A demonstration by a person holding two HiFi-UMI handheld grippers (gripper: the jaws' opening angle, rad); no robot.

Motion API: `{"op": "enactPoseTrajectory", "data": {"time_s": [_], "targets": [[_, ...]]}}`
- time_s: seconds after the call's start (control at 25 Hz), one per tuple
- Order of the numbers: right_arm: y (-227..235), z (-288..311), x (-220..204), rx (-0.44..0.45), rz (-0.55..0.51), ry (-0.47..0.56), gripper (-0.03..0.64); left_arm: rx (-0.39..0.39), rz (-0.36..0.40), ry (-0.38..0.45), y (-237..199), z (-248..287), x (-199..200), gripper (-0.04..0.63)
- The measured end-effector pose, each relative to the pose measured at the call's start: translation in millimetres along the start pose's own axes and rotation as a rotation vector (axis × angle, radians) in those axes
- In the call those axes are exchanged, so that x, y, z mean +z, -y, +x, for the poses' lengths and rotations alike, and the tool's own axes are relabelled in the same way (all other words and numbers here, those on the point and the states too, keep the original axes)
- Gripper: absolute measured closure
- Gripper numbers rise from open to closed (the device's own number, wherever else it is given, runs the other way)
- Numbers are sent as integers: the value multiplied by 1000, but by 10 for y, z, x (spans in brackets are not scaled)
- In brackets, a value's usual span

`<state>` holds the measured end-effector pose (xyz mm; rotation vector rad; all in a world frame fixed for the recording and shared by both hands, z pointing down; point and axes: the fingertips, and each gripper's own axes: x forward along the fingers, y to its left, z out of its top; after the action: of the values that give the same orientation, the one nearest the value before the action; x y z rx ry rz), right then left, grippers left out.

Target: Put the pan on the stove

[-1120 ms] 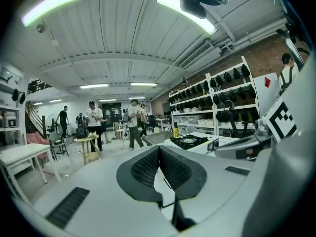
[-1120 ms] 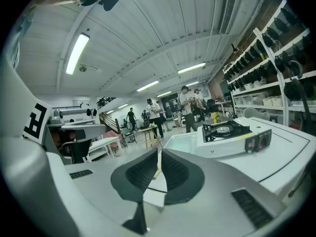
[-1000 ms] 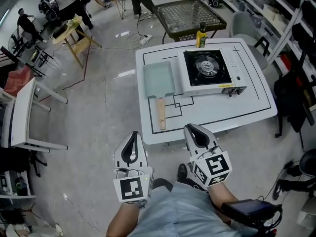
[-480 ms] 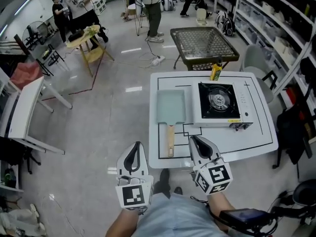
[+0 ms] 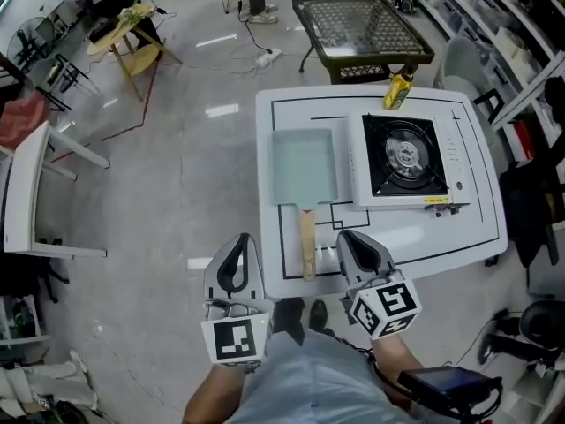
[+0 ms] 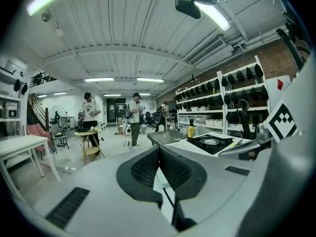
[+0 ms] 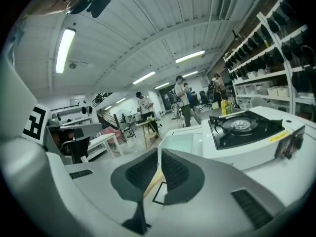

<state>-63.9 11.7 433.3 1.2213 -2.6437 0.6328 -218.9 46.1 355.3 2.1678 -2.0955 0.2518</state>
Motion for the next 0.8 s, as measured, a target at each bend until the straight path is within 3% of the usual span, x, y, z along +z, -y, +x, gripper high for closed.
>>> {"op": "enactPoseTrajectory", "data": {"time_s": [0.2,0.36,0.64,0.8], "targets": [[227,288,-569,-39,69,-113,565,-29,14,-139,-84,366,-569,577],[325,408,-962,-55,124,-195,565,-53,-10,-191,-86,568,-865,577],[446,533,-998,-44,169,-209,565,-57,-41,-222,-72,765,-1008,577],[433,612,-914,16,266,-189,565,-53,-33,-229,-130,877,-1000,577]]}}
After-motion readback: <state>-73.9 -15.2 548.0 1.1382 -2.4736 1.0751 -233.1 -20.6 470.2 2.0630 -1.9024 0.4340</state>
